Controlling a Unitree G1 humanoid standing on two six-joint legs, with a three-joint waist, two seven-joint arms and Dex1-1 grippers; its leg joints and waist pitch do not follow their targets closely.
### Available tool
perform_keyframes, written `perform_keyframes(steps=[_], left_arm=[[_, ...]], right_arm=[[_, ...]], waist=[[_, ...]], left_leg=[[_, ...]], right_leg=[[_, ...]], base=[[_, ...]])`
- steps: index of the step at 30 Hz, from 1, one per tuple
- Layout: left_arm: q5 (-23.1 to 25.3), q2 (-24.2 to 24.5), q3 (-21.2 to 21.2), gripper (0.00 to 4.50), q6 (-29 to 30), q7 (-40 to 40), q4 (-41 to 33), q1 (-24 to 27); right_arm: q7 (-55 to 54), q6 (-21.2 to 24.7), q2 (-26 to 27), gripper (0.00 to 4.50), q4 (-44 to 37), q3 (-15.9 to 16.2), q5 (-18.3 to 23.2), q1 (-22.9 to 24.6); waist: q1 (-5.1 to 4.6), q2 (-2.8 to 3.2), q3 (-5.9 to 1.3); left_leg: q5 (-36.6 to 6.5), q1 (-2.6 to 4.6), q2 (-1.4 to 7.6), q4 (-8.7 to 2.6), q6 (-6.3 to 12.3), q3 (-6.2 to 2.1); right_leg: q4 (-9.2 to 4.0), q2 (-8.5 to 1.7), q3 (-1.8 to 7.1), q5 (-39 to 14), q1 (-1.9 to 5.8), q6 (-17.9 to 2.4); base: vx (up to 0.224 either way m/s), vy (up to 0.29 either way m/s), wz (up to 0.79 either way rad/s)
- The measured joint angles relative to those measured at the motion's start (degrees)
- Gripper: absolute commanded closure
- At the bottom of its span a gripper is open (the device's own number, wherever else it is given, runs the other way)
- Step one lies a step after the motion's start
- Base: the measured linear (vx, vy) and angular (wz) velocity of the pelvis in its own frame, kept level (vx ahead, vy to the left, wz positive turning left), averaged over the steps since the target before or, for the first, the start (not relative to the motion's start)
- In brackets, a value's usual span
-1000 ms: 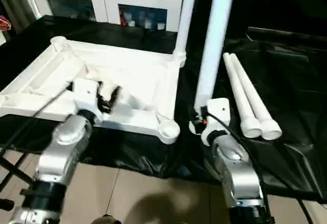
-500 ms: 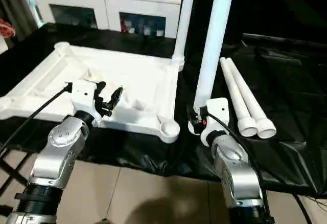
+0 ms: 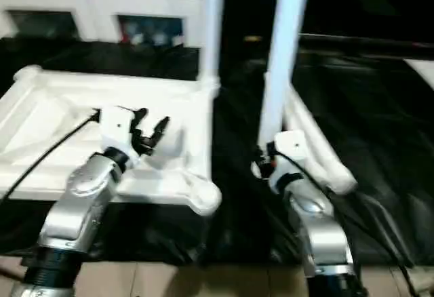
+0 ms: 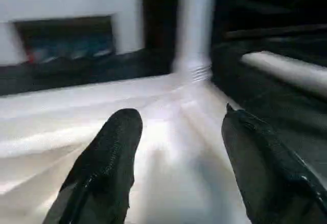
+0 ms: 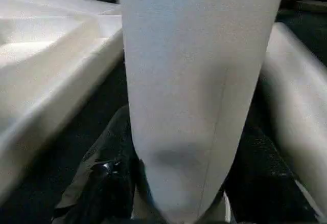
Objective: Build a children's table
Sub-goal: Pick table leg
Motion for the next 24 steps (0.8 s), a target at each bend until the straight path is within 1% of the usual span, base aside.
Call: perform_keyframes(steps=[1, 2, 3, 4, 5, 6, 7, 8, 9, 10, 11, 12, 13, 14, 15, 16, 17, 19, 20, 22, 24], left_arm=[[0.0, 0.6, 0.9, 1.57, 0.1, 0.1, 0.2, 0.2], [0.1, 0.7, 1.5, 1.57, 0.1, 0.2, 0.1, 0.2], [0.1, 0.6, 1.4, 1.57, 0.1, 0.2, -0.1, 0.1], [0.2, 0.2, 1.1, 1.57, 0.1, 0.2, 0.0, -0.2], [0.2, -1.3, -0.7, 1.57, 0.0, 0.0, -0.2, -0.2], [0.2, -1.5, -1.6, 1.57, -0.1, -0.1, -0.3, -0.2], [0.2, -1.4, -1.8, 1.57, -0.1, -0.1, -0.3, -0.2], [0.2, -0.9, -1.8, 1.57, -0.2, -0.1, -0.3, -0.2], [0.3, -0.5, -1.6, 1.57, -0.2, -0.1, -0.3, -0.1], [0.3, 0.0, -1.3, 1.57, -0.3, -0.3, -0.3, 0.1], [0.4, 0.4, -0.9, 1.57, -0.3, -0.5, -0.2, 0.2], [0.5, 0.6, -0.8, 1.57, -0.3, -0.7, -0.1, 0.2], [0.3, 1.2, -0.9, 1.57, -0.4, -1.9, 0.0, 0.2], [0.0, 2.0, -0.9, 1.4, -0.5, -3.6, 0.0, 0.2], [-0.6, 2.6, -0.8, 1.4, -0.6, -5.1, 0.0, 0.2], [-1.3, 3.4, -1.1, 1.4, -0.9, -7.3, 0.0, 0.2], [-2.3, 4.2, -1.3, 1.23, -1.2, -9.6, 0.0, 0.2], [-4.1, 7.2, -2.8, 1.2, -1.0, -15.8, 0.1, -0.2], [-5.4, 9.4, -4.0, 1.12, -0.4, -20.4, 0.1, -0.5], [-6.7, 12.0, -5.6, 1.12, 0.2, -26.5, 0.0, -0.5], [-7.6, 14.7, -7.2, 1.49, 0.8, -32.9, 0.0, -0.6]], right_arm=[[0.2, 0.0, 0.3, 2.61, -0.2, 0.9, 0.2, -0.3], [0.2, 0.0, -0.1, 2.61, -0.2, 1.4, 0.2, -0.3], [0.2, 0.0, -0.6, 2.61, -0.2, 1.5, 0.1, -0.3], [0.2, -0.1, -1.5, 2.61, -0.2, 0.9, 0.1, 0.1], [0.1, 0.0, -2.3, 2.61, 0.1, -0.4, -0.2, 1.5], [0.0, 0.1, -2.7, 2.61, 0.3, -1.0, -0.4, 1.5], [0.1, 0.1, -2.7, 2.61, 0.3, -1.2, -0.5, 1.5], [0.1, 0.1, -2.5, 2.61, 0.3, -1.0, -0.5, 1.5], [0.2, 0.1, -2.2, 2.61, 0.3, -0.8, -0.5, 1.4], [0.4, 0.1, -2.0, 2.61, 0.2, -0.1, -0.5, 1.4], [0.9, 0.1, -1.8, 2.61, 0.2, 0.9, -0.5, 1.4], [1.1, 0.1, -1.7, 2.61, 0.1, 1.3, -0.4, 1.4], [1.5, 0.1, -1.7, 2.61, 0.1, 1.6, -0.2, 1.4], [2.0, 0.1, -1.8, 2.61, -0.1, 1.7, -0.1, 1.4], [2.5, 0.1, -1.9, 2.61, -0.2, 1.7, 0.3, 1.4], [3.0, 0.1, -1.9, 2.61, -0.3, 1.6, 0.6, 1.4], [3.9, 0.1, -2.0, 2.61, -0.6, 1.5, 1.3, 1.4], [6.6, 0.2, -2.4, 2.61, -1.1, 1.6, 3.0, 1.4], [8.5, 0.4, -3.4, 2.61, -1.8, 1.7, 4.0, 1.4], [11.0, 0.7, -5.1, 2.61, -3.1, 1.7, 5.0, 1.4], [13.8, 1.6, -7.0, 2.61, -3.9, 2.0, 6.1, 1.4]], waist=[[-0.1, -0.23, -0.14], [-0.11, -1.34, -0.57], [-0.5, -2.7, -0.76], [-0.97, -3.12, -0.51], [-0.68, -2.98, -0.51], [-0.63, -2.84, -0.56], [-0.74, -2.69, -0.64], [-0.75, -2.6, -0.62], [-0.63, -2.56, -0.59], [-0.55, -2.48, -0.54], [-0.56, -2.27, -0.36], [-0.46, -1.98, -0.13], [-0.39, -1.85, -0.05], [-0.32, -1.81, 0.14], [-0.36, -1.77, 0.31], [-0.44, -1.77, 0.4], [-0.44, -1.81, 0.46], [-0.49, -1.91, 0.52], [-0.5, -1.91, 0.52], [-0.48, -1.93, 0.52], [-0.49, -1.95, 0.52]], left_leg=[[-0.3, 0.14, -0.64, 0.58, -0.3, -0.9], [-0.6, 0.15, -2.16, 1.6, -0.23, -1.78], [-0.9, 0.0, -3.43, 2.41, -0.25, -1.9], [-1.4, -1.42, -4.44, 4.68, 0.31, -1.73], [-1.5, -1.71, -3.64, 5.77, 0.91, -1.22], [-1.5, -1.8, -3.04, 4.98, 0.9, -1.1], [-1.8, -1.8, -2.44, 3.98, 0.42, -0.89], [-1.9, -1.88, -1.47, 3.24, -1.03, -0.73], [-1.5, -2.1, -0.88, 3.15, -2.52, -0.6], [-1.3, -2.08, -0.53, 3.24, -3.33, -0.47], [-1.0, -2.08, -0.25, 3.24, -3.74, -0.4], [-1.0, -1.99, 0.19, 3.18, -3.68, -0.29], [-0.7, -1.78, 0.65, 3.17, -3.79, 0.39], [-0.5, -1.27, 1.24, 3.12, -4.05, 1.45], [-0.5, -1.05, 1.49, 3.07, -4.11, 1.89], [-0.5, -0.85, 1.56, 3.02, -4.13, 2.06], [-0.5, -0.83, 1.56, 2.91, -4.14, 2.21], [-0.1, -1.07, 1.56, 2.62, -4.39, 2.18], [0.4, -1.06, 1.56, 2.37, -4.45, 2.12], [0.5, -1.07, 1.56, 2.23, -4.47, 2.09], [0.8, -1.07, 1.58, 2.06, -4.54, 2.05]], right_leg=[[3.12, -0.4, 0.66, 0.3, -2.12, 0.4], [3.57, -1.65, 2.22, 1.8, -4.86, 2.0], [1.69, -2.98, 4.06, 3.2, -6.27, 3.1], [1.66, -3.73, 5.68, 3.6, -6.41, 5.1], [1.59, -3.05, 6.32, 3.3, -5.87, 5.2], [1.07, -2.44, 6.31, 3.6, -5.81, 4.9], [0.45, -1.63, 6.31, 4.1, -5.81, 4.7], [-0.25, -0.78, 6.21, 4.8, -5.81, 4.5], [-0.4, -0.45, 5.97, 5.1, -5.82, 4.3], [-0.8, -0.41, 5.58, 5.3, -5.82, 4.0], [-1.19, -0.44, 5.16, 5.4, -5.53, 3.3], [-1.55, -0.55, 4.9, 5.6, -5.06, 3.0], [-1.53, -0.74, 4.72, 5.7, -4.87, 2.9], [-1.45, -0.87, 4.76, 5.7, -4.57, 2.8], [-1.48, -0.92, 4.79, 5.6, -4.22, 2.9], [-1.52, -0.94, 4.84, 5.5, -4.06, 3.2], [-1.55, -0.99, 4.9, 5.5, -4.04, 3.2], [-1.6, -0.99, 4.88, 5.5, -4.06, 3.2], [-1.61, -0.98, 4.83, 5.5, -4.11, 3.2], [-1.58, -0.96, 4.83, 5.5, -4.11, 3.2], [-1.5, -0.92, 4.83, 5.6, -4.15, 3.2]], base=[[0.051, -0.013, -0.12], [0.051, -0.013, -0.12], [-0.112, 0.016, -0.01], [-0.098, 0.034, 0.34], [-0.098, 0.034, 0.34], [0.0, -0.012, 0.28], [0.0, 0.0, 0.0], [0.0, 0.0, 0.0], [-0.052, -0.028, 0.1], [-0.089, -0.021, 0.08], [-0.089, -0.021, 0.08], [-0.119, -0.034, 0.12], [-0.096, -0.039, 0.18], [-0.096, -0.039, 0.18], [-0.089, -0.024, 0.17], [-0.099, -0.019, 0.11], [-0.099, -0.019, 0.11], [-0.088, -0.018, 0.01], [-0.083, -0.02, 0.0], [0.0, 0.0, 0.0], [0.0, 0.0, 0.0]])
